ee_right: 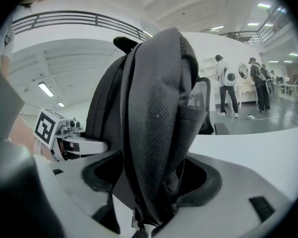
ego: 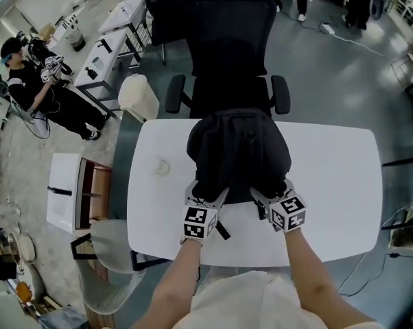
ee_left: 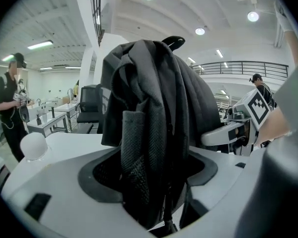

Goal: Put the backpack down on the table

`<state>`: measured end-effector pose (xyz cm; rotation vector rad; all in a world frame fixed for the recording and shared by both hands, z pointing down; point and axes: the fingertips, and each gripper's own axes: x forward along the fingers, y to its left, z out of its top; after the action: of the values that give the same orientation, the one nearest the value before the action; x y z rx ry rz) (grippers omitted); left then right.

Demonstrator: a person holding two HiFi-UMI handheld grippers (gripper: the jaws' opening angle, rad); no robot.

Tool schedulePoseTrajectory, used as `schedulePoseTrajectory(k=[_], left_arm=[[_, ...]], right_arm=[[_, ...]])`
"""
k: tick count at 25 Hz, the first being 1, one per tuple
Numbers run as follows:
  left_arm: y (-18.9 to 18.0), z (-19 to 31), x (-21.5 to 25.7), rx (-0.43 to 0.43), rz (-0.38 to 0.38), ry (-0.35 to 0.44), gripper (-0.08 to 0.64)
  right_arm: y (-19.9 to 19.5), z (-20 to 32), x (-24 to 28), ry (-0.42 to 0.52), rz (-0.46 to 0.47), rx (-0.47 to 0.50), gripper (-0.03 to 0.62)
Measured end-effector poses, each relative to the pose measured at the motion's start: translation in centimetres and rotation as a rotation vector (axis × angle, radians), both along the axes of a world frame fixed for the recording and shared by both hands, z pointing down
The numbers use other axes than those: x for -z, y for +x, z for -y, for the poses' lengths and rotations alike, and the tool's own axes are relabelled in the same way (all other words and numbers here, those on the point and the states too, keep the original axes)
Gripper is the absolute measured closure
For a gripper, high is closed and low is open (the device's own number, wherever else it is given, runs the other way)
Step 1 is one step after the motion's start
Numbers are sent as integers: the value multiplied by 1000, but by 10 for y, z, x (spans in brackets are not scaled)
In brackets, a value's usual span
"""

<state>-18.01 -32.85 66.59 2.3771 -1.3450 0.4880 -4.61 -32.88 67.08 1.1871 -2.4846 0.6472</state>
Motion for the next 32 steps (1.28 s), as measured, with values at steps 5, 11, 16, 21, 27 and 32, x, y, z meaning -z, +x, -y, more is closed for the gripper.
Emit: schedulePoseTrajectory(k=[5,11,16,21,27,32], left_arm=[[-6,-9,14,7,-19,15,209],[-16,-21,37,32,-26,56,207],[-33,-24,54,79,-27,84,207],[-48,-30,78,123,-25,122,209],[-64,-40,111,165,-22,194,268],[-75,-49,135,195,0,251,359]], right_arm=[[7,-7,9,4,23,-26,261],[19,-15,27,24,47,-67,261],[32,-22,41,53,32,-78,261],[53,-33,60,74,30,-101,261],[76,-46,89,139,54,-132,291],[95,-54,117,211,55,-161,375]])
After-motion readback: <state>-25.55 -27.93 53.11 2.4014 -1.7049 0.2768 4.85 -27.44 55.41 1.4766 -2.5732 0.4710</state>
